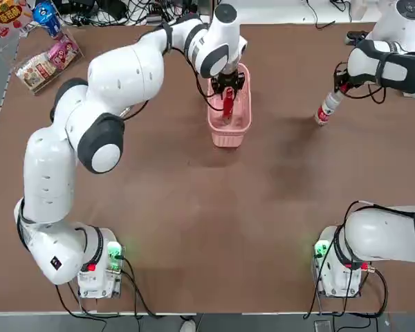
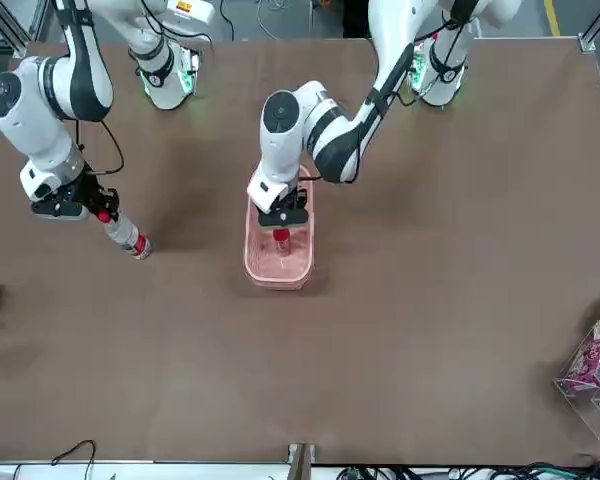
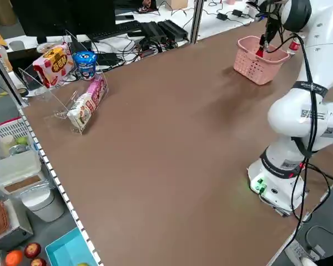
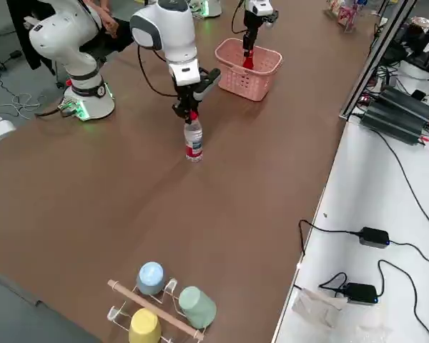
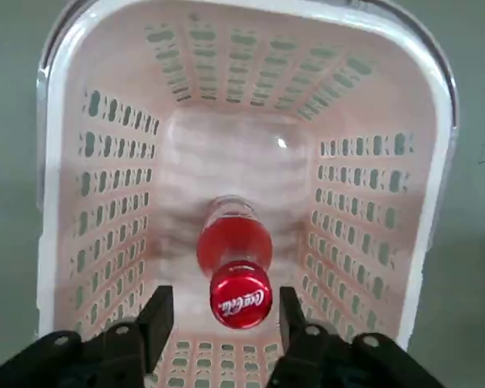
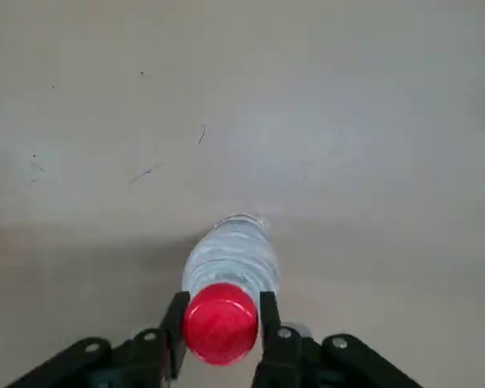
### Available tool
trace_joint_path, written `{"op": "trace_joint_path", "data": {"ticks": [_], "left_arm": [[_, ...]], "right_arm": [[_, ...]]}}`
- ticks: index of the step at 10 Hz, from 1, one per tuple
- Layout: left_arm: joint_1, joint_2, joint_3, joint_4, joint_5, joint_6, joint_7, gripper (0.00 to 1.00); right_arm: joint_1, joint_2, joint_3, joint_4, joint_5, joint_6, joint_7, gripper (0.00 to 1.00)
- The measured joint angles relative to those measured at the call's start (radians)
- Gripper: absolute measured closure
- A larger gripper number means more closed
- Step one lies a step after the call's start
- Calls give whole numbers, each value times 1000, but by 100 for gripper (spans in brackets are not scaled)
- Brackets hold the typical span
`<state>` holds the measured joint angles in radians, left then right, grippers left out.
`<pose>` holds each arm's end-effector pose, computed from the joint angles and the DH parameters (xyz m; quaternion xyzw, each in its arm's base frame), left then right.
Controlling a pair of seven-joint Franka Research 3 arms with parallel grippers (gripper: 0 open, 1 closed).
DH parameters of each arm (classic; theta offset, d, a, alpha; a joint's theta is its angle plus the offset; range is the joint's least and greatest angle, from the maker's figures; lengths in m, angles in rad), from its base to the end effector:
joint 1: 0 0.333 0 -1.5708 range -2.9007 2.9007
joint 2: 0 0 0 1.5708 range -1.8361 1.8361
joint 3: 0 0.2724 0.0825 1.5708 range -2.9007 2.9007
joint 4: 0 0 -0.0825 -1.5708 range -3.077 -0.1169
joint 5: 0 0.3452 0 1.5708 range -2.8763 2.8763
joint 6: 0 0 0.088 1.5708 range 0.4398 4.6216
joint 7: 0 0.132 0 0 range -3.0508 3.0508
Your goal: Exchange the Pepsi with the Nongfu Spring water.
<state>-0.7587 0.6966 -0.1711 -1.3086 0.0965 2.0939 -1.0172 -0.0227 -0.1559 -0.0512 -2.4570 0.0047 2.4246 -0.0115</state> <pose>0.4338 -0.5310 0.2996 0.9978 0.0439 0.0188 0.0468 0.4538 -0.0332 0.3258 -0.9975 0.0327 -0.0618 0.0030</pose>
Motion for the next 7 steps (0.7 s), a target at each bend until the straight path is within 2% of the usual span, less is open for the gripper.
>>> {"op": "trace_joint_path", "data": {"ticks": [1,2,6,7], "left_arm": [[0,3,0,0,0,1,0,42],[0,4,0,0,0,2,0,42],[1,5,2,4,0,4,0,68],[1,5,2,4,0,4,0,68]], "right_arm": [[-1,0,-1,0,0,0,-1,64],[-1,0,-1,0,0,0,-3,63],[-2,0,-1,1,0,1,-3,63],[-2,0,-1,1,0,1,-3,63]]}}
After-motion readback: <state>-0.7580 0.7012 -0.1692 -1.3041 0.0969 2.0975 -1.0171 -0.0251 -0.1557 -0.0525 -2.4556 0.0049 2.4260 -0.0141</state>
